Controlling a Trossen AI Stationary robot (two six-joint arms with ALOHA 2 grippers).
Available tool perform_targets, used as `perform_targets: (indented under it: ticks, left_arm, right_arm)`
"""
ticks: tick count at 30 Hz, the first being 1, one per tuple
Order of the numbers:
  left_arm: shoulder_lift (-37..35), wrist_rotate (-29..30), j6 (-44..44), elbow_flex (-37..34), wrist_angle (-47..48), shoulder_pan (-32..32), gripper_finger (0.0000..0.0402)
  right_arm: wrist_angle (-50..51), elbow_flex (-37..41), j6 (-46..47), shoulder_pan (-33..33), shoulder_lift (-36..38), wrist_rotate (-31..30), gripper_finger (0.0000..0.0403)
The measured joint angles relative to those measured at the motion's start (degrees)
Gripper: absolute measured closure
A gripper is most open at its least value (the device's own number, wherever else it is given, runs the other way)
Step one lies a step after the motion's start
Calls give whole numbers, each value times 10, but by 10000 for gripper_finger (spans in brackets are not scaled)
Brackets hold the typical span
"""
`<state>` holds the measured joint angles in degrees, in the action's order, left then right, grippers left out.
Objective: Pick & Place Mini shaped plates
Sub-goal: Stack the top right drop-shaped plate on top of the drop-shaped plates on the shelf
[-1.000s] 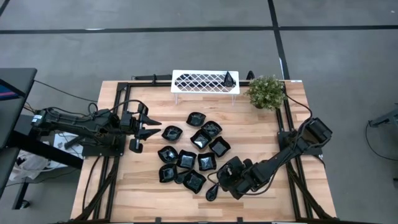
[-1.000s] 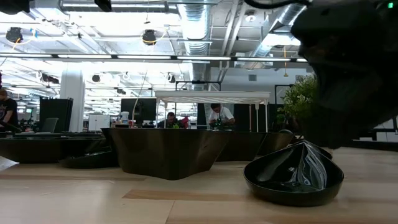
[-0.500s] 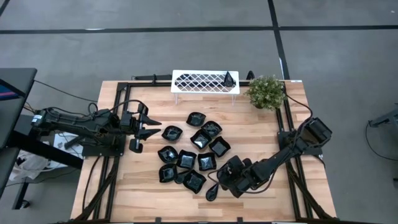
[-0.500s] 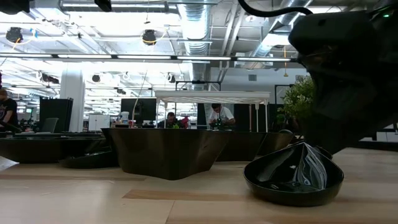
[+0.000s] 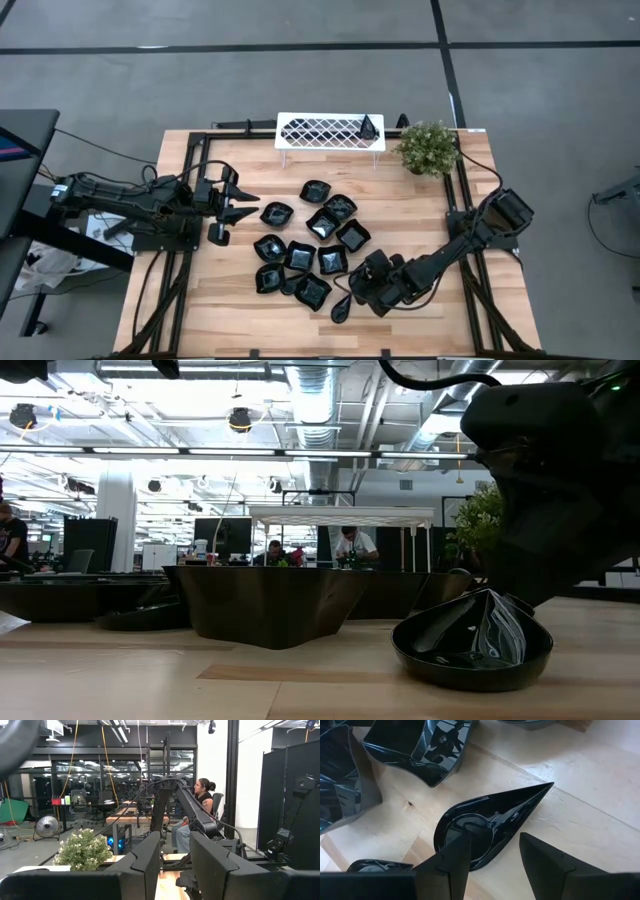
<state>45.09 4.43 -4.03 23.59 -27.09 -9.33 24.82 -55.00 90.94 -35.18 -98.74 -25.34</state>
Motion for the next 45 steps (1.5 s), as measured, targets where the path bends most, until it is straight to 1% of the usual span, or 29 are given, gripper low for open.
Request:
perform_targets:
  ticks: [22,28,45]
  left_arm:
    - [0,0,0,0,0,0,293]
    - [0,0,0,0,0,0,293]
    - [0,0,0,0,0,0,293]
  right_arm:
    - [0,0,0,0,0,0,239]
    - [-16,0,0,2,-24,-2,239]
    - [-14,0,0,4,-22,0,239]
